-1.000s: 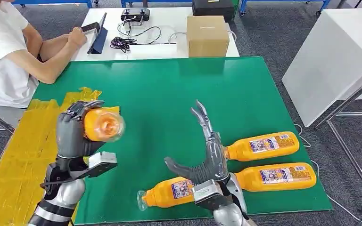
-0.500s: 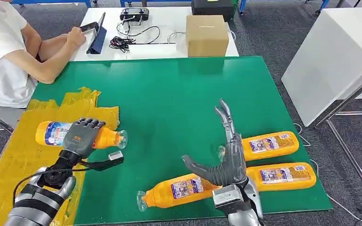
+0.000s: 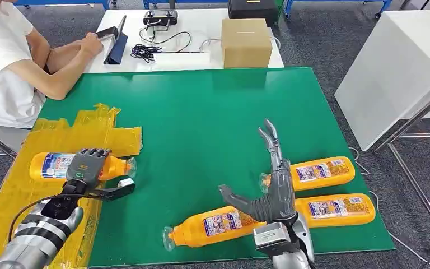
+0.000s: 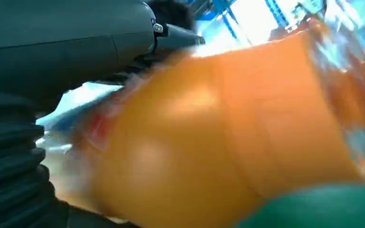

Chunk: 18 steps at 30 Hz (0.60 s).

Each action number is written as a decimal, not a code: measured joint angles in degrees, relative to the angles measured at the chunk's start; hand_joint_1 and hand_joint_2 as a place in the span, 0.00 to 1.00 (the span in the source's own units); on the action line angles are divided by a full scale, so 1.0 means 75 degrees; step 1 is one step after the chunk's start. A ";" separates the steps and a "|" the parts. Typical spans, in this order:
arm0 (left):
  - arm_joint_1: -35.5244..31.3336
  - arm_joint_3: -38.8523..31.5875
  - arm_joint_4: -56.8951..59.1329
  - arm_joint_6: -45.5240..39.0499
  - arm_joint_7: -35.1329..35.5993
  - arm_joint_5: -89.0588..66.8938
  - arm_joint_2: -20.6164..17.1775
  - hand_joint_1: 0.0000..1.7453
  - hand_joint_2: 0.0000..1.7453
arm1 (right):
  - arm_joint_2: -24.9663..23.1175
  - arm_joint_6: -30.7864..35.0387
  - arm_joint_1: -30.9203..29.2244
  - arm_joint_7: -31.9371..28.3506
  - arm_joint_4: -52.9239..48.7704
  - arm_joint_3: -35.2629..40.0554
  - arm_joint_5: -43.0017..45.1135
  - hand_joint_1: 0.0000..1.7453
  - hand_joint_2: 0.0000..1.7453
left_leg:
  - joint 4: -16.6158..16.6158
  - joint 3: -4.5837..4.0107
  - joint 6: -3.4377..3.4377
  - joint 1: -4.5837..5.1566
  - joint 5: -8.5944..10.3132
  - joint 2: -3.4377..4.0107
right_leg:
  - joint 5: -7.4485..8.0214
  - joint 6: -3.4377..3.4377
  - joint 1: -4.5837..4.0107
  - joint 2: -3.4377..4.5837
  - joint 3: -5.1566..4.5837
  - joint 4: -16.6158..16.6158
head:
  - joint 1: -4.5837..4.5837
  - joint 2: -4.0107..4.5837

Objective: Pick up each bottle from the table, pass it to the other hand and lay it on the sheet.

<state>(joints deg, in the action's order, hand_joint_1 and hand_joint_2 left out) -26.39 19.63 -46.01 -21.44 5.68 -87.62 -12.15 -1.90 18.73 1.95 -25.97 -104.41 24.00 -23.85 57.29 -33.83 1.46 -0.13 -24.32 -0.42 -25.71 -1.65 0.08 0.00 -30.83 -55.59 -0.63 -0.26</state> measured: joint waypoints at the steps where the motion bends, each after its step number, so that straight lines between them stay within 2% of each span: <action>1: -0.0040 -0.0044 0.0099 -0.0073 0.0003 0.0052 0.0050 0.00 1.00 | 0.0000 0.0003 0.0000 0.0014 0.0000 0.0000 -0.0032 0.00 1.00 | 0.0000 0.0003 0.0000 0.0000 0.0000 -0.0003 | 0.0000 0.0000 0.0000 -0.0002 0.0003 0.0000 | -0.0003 0.0000; 10: -0.0068 -0.0362 0.0391 -0.0452 -0.0125 0.0326 0.0320 0.00 1.00 | 0.0000 0.0035 0.0002 0.0061 0.0000 0.0000 -0.0076 0.00 1.00 | -0.0001 0.0008 -0.0004 -0.0001 0.0003 -0.0005 | 0.0000 0.0000 0.0000 -0.0002 0.0009 -0.0001 | 0.0000 0.0000; 11: -0.0069 -0.0373 0.0400 -0.0455 -0.0128 0.0323 0.0332 0.00 0.00 | 0.0000 0.0032 0.0002 0.0061 0.0000 0.0000 -0.0076 0.00 1.00 | 0.0000 0.0008 -0.0004 -0.0001 0.0003 -0.0006 | 0.0000 0.0000 0.0000 -0.0003 0.0009 -0.0001 | -0.0003 0.0000; 18: 0.0060 -0.0615 0.0298 -0.0615 -0.0789 0.1141 0.0478 0.00 0.00 | 0.0000 0.0102 0.0009 0.0084 0.0000 0.0000 -0.0079 0.00 1.00 | 0.0000 0.0007 -0.0004 -0.0001 0.0003 -0.0004 | 0.0000 0.0000 0.0000 -0.0002 0.0007 0.0000 | 0.0000 0.0000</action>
<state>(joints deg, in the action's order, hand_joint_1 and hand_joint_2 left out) -25.94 15.02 -43.78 -26.05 -0.23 -79.07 -8.57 -1.90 19.50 2.01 -25.33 -104.41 24.00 -24.44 57.29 -33.78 1.42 -0.13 -24.30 -0.45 -25.71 -1.65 0.08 -0.01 -30.78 -55.60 -0.64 -0.26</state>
